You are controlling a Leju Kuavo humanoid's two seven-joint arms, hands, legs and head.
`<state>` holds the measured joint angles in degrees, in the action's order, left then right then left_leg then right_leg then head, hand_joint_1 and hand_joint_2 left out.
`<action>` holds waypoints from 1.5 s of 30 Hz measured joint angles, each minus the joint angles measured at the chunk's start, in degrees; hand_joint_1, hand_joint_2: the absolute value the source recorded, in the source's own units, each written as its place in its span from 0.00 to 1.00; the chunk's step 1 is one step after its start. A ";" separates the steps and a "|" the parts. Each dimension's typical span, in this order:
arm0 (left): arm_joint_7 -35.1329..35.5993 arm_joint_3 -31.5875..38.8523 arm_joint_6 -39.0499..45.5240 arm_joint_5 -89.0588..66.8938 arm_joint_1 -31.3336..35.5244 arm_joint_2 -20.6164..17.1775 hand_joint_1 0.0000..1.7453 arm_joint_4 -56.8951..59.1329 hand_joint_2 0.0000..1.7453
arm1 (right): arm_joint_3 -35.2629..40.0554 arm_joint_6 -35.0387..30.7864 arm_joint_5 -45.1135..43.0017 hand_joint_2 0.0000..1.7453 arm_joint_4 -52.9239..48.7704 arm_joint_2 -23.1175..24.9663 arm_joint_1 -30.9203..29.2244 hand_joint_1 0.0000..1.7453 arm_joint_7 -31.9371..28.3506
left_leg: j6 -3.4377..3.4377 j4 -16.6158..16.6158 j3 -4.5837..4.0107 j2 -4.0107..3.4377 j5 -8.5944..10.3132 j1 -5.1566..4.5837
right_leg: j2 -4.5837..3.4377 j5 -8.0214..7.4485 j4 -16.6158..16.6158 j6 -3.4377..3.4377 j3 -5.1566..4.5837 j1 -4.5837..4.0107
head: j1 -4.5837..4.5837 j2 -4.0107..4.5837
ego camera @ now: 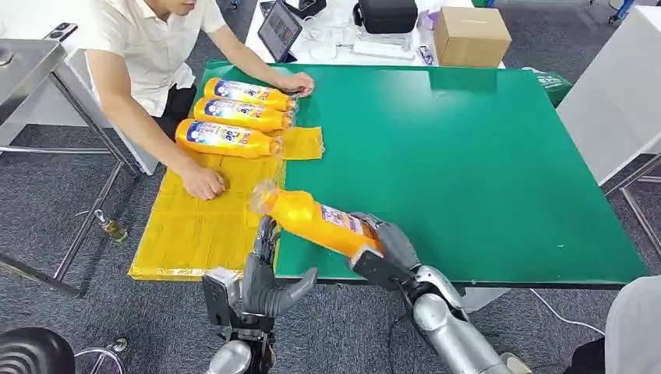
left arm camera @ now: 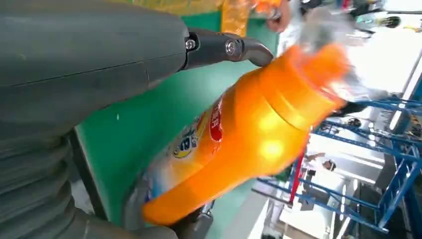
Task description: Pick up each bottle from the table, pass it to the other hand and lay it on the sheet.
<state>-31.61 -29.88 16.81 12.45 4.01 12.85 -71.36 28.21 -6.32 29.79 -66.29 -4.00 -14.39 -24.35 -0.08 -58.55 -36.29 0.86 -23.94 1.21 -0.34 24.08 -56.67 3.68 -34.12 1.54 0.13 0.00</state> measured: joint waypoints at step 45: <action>7.30 4.06 -14.91 24.55 3.01 0.90 1.00 -0.42 1.00 | 10.48 4.07 -6.53 1.00 -0.09 1.73 0.17 0.00 -6.16 | -0.01 0.00 0.01 -0.02 0.01 0.01 | 0.00 0.00 0.00 0.00 -0.02 0.00 | 0.02 0.00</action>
<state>-24.31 -25.82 1.90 37.00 7.01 13.75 -71.78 38.69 -2.24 23.26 -66.38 -2.28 -14.22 -30.51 -0.09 -58.56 -36.29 0.84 -23.93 1.21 -0.34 24.08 -56.67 3.68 -34.14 1.54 0.15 0.00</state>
